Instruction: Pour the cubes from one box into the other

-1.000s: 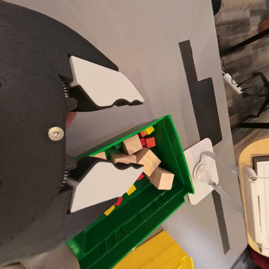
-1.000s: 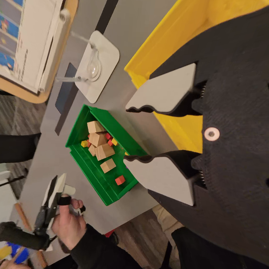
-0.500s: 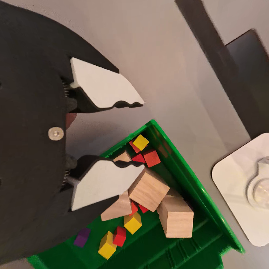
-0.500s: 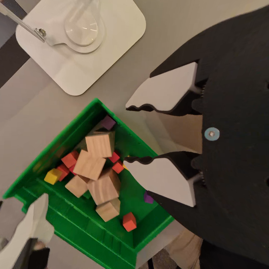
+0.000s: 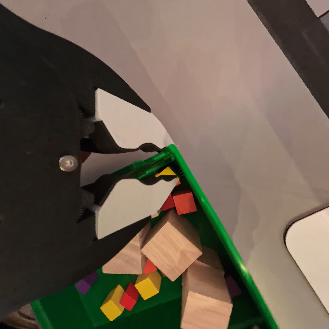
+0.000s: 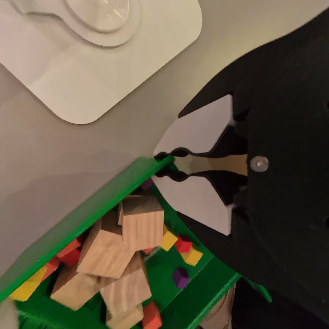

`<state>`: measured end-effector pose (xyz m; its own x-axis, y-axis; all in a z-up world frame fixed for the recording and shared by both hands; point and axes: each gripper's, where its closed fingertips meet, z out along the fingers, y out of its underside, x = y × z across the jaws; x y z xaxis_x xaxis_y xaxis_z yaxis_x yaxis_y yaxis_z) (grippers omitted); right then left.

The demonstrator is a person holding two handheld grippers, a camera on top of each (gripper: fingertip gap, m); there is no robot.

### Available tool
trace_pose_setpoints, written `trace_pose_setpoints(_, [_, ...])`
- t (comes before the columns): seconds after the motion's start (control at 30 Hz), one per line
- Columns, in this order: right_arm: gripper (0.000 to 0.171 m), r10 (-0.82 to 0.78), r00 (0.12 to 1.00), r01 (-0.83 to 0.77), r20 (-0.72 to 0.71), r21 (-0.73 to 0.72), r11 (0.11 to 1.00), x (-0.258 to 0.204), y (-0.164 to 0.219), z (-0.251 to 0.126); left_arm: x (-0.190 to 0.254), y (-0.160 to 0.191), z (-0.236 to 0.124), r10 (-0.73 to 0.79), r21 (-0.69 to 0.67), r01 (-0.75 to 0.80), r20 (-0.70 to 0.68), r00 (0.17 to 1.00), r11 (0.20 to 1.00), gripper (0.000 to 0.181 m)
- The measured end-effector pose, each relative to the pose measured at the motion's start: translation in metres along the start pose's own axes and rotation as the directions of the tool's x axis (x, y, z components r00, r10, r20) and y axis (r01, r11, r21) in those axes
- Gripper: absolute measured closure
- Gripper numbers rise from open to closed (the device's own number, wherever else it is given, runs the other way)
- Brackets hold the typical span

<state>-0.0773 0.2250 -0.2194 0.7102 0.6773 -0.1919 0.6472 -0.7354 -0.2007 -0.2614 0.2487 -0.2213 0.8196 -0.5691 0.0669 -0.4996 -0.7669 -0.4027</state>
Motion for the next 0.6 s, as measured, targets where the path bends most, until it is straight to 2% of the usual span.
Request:
trace_pose_setpoints(0.1, [0.166, -0.039, 0.999, 0.039, 0.019, -0.008, 0.999, -0.002, 0.001, 0.003, -0.008, -0.007, 0.003, -0.026, 0.012, 0.025, 0.027, 0.999, 1.0, 0.173])
trace_pose_setpoints(0.23, [0.164, -0.004, 0.996, 0.003, 0.088, 0.016, 1.0, -0.007, -0.001, 0.005, -0.009, -0.016, 0.004, 0.001, -0.007, -0.001, 0.046, 0.999, 1.0, 0.175])
trace_pose_setpoints(0.4, [0.167, -0.077, 0.997, 0.078, 0.023, -0.018, 0.997, -0.004, 0.005, 0.004, -0.006, -0.027, 0.001, 0.067, -0.026, -0.065, 0.075, 0.995, 0.998, 0.176])
trace_pose_setpoints(0.6, [0.167, -0.076, 0.996, 0.076, 0.056, 0.0, 0.997, -0.007, 0.023, -0.009, 0.011, -0.037, -0.007, 0.113, -0.022, -0.113, 0.042, 0.993, 0.993, 0.177])
